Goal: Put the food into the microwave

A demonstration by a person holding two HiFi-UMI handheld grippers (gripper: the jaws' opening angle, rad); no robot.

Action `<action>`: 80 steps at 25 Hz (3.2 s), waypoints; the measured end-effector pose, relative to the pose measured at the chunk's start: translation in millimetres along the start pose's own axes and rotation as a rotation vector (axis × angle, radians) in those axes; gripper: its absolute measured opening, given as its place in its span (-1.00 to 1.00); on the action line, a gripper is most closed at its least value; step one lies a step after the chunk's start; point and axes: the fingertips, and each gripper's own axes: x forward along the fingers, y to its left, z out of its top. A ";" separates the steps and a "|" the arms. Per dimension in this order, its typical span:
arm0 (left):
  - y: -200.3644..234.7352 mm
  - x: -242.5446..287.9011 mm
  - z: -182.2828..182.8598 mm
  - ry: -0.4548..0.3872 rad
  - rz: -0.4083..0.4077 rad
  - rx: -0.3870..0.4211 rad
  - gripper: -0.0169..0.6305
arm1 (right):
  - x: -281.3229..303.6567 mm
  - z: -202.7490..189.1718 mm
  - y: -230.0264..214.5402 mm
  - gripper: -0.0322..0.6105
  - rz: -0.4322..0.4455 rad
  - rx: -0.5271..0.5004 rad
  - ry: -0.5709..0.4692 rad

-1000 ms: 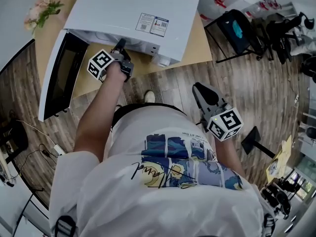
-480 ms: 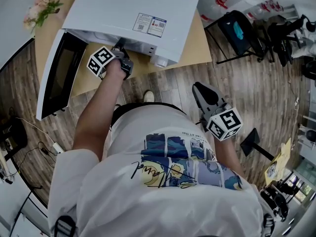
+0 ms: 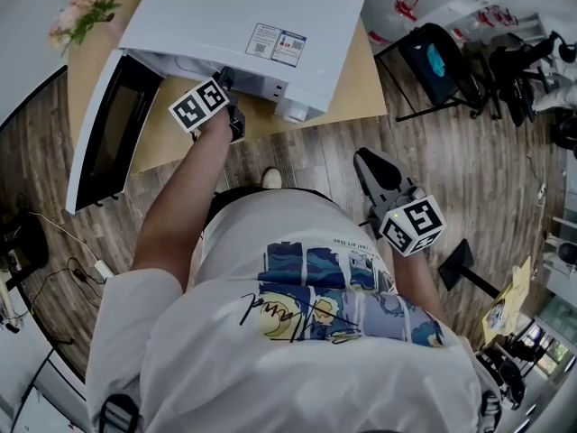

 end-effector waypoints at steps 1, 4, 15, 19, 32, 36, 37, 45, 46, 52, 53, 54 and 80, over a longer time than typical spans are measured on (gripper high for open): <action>0.8 -0.3 1.4 -0.002 0.015 0.033 -0.65 | -0.3 0.0 0.2 -0.80 0.000 0.000 -0.001; 3.8 -2.3 4.0 0.003 0.058 0.117 -0.61 | -2.1 -1.3 3.7 -0.80 0.002 0.003 0.003; 6.9 -9.2 8.2 0.018 0.105 0.322 -0.37 | 1.7 -3.0 22.1 -0.80 0.003 -0.006 0.016; 8.4 -22.0 14.8 0.001 0.081 0.340 -0.33 | 6.9 -2.4 37.1 -0.80 0.009 -0.013 0.015; 22.9 -108.9 28.2 0.014 -0.089 0.322 -0.43 | 44.8 2.4 120.5 -0.80 0.053 -0.035 -0.010; 19.0 -148.9 31.0 0.016 -0.173 0.313 -0.72 | 54.4 1.9 153.2 -0.80 0.060 -0.037 -0.013; 17.7 -158.5 31.0 0.020 -0.194 0.321 -0.77 | 56.2 1.2 161.9 -0.81 0.062 -0.039 -0.013; 14.2 -228.6 21.9 0.065 -0.349 0.413 -0.92 | 56.6 -5.5 218.1 -0.83 0.028 -0.037 -0.029; 13.7 -236.7 20.1 0.074 -0.371 0.416 -0.92 | 55.3 -6.6 223.3 -0.83 0.019 -0.034 -0.031; 10.6 -283.5 8.0 0.136 -0.493 0.477 -0.92 | 51.0 -18.7 254.9 -0.86 -0.023 -0.013 -0.041; 10.2 -291.3 6.6 0.147 -0.514 0.482 -0.92 | 51.0 -20.7 260.0 -0.86 -0.030 -0.007 -0.044; 9.8 -299.3 5.0 0.159 -0.536 0.490 -0.92 | 51.2 -22.8 265.3 -0.86 -0.036 -0.001 -0.046; 43.2 -377.1 16.3 0.177 -0.658 0.625 -0.92 | 81.2 -23.6 336.5 -0.88 -0.052 -0.063 -0.033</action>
